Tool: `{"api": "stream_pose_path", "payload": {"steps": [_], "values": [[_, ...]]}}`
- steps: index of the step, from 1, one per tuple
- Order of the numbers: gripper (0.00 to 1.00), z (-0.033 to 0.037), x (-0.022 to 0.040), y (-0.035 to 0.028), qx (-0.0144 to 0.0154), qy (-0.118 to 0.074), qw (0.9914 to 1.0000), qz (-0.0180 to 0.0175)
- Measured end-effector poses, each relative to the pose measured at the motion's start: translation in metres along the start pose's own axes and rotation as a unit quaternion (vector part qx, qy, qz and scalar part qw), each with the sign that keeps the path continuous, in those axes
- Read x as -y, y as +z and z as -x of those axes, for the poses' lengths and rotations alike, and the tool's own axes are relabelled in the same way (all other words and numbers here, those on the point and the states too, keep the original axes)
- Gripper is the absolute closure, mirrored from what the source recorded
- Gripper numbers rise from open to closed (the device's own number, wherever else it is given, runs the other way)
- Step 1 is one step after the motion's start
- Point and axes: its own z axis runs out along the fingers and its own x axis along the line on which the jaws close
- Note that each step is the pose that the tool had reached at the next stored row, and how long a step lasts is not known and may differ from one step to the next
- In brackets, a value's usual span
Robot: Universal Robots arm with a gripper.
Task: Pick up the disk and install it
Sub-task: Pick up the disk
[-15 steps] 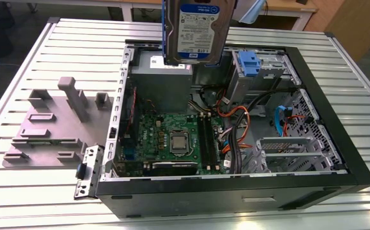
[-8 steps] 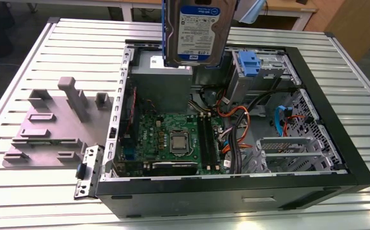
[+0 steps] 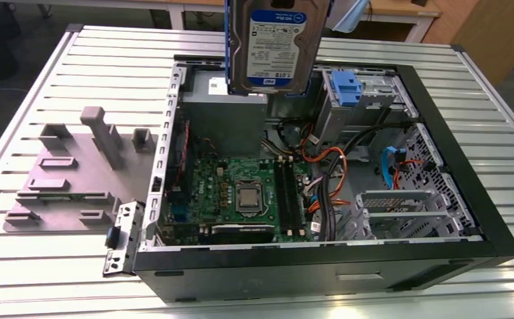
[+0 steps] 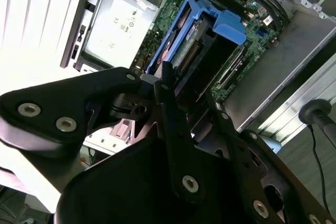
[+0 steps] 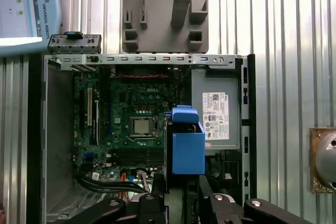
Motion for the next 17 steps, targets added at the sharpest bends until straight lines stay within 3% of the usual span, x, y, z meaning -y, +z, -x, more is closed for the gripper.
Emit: {"api": "stream_pose_path", "payload": {"steps": [7,17], "values": [[0.65,-0.0014,0.0,-0.0001,-0.0005,0.0,1.0,0.0],[0.65,-0.0097,0.0002,-0.0002,-0.0015,0.0,1.0,0.0]]}}
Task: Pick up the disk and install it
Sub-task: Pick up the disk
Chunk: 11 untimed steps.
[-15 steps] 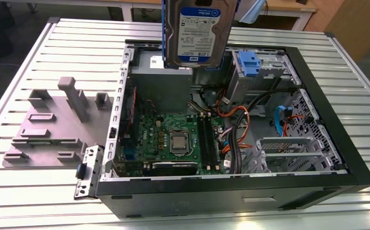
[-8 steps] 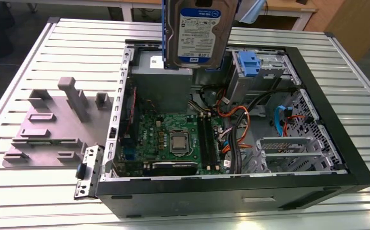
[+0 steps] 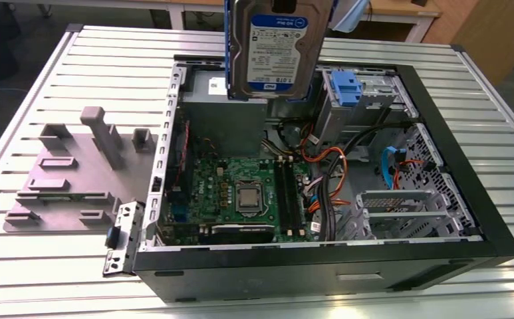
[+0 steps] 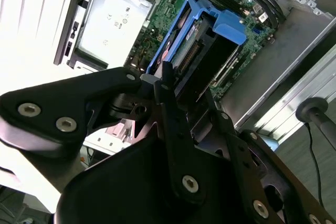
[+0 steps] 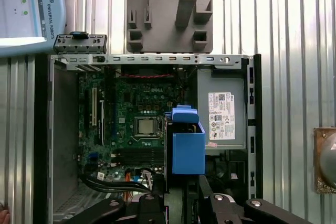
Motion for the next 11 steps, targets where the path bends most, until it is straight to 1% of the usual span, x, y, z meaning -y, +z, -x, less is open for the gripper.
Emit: {"api": "stream_pose_path", "payload": {"steps": [11], "values": [[0.65,-0.0114,0.0002,-0.0003,-0.0008,0.0,1.0,0.0]]}}
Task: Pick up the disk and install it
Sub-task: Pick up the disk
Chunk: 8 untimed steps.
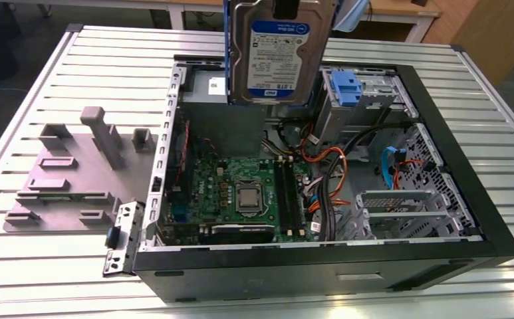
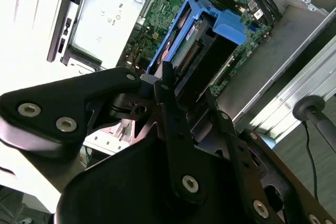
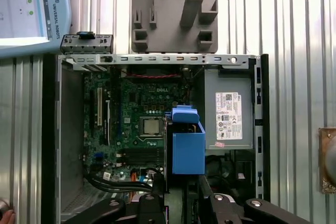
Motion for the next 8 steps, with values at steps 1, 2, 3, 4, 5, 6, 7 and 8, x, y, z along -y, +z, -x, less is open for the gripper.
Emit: {"api": "stream_pose_path", "payload": {"steps": [1,2,3,4,5,6,7,8], "values": [[0.65,-0.0011,0.0,0.0,-0.0001,0.0,1.0,0.0],[0.65,-0.0021,0.0,0.0,-0.0002,0.0,1.0,0.0],[0.65,-0.0031,0.0001,-0.0001,-0.0003,0.0,1.0,0.0],[0.65,-0.0042,0.0001,-0.0001,-0.0004,0.0,1.0,0.0],[0.65,-0.0053,0.0001,-0.0001,-0.0005,0.0,1.0,0.0],[0.65,-0.0064,0.0001,-0.0001,-0.0006,0.0,1.0,0.0],[0.65,-0.0077,0.0001,-0.0001,-0.0006,0.0,1.0,0.0],[0.65,-0.0091,0.0002,-0.0001,-0.0007,0.0,1.0,0.0]]}}
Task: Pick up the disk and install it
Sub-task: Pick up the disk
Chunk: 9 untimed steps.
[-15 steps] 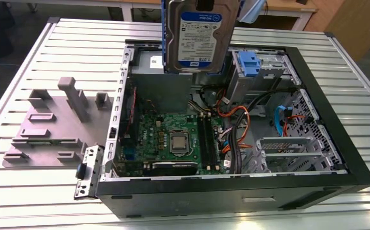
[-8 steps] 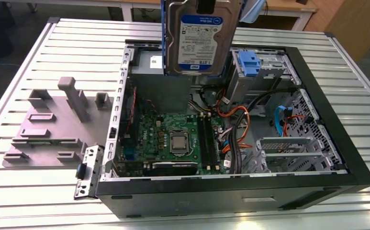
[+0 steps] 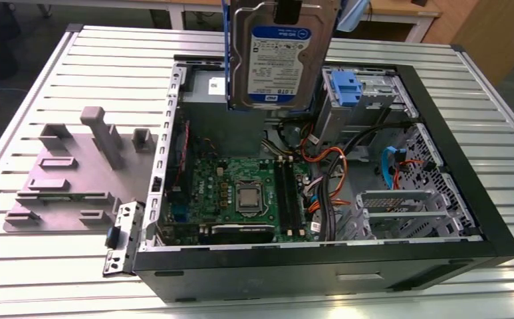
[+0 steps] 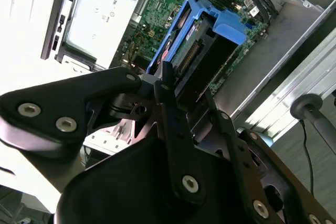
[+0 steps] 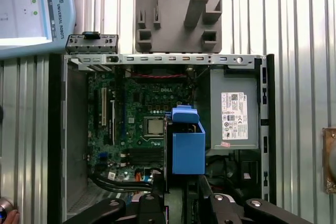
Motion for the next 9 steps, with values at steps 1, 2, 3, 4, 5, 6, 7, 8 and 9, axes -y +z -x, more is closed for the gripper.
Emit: {"api": "stream_pose_path", "payload": {"steps": [1,2,3,4,5,6,7,8,9], "values": [[0.65,-0.0016,0.0,0.0,-0.0001,0.0,1.0,0.0],[0.65,-0.0033,0.0,0.0,-0.0001,0.0,1.0,0.0],[0.65,-0.0052,0.0001,-0.0001,-0.0002,0.0,1.0,0.0],[0.65,-0.007,0.0001,-0.0001,-0.0002,0.0,1.0,0.0],[0.65,-0.0088,0.0002,-0.0002,-0.0002,0.0,1.0,0.0],[0.65,-0.0105,0.0002,-0.0002,-0.0003,0.0,1.0,0.0],[0.65,-0.0123,0.0003,-0.0002,-0.0003,0.0,1.0,0.0],[0.65,-0.0141,0.0003,-0.0002,-0.0003,0.0,1.0,0.0],[0.65,-0.0159,0.0003,-0.0002,-0.0003,0.0,1.0,0.0]]}}
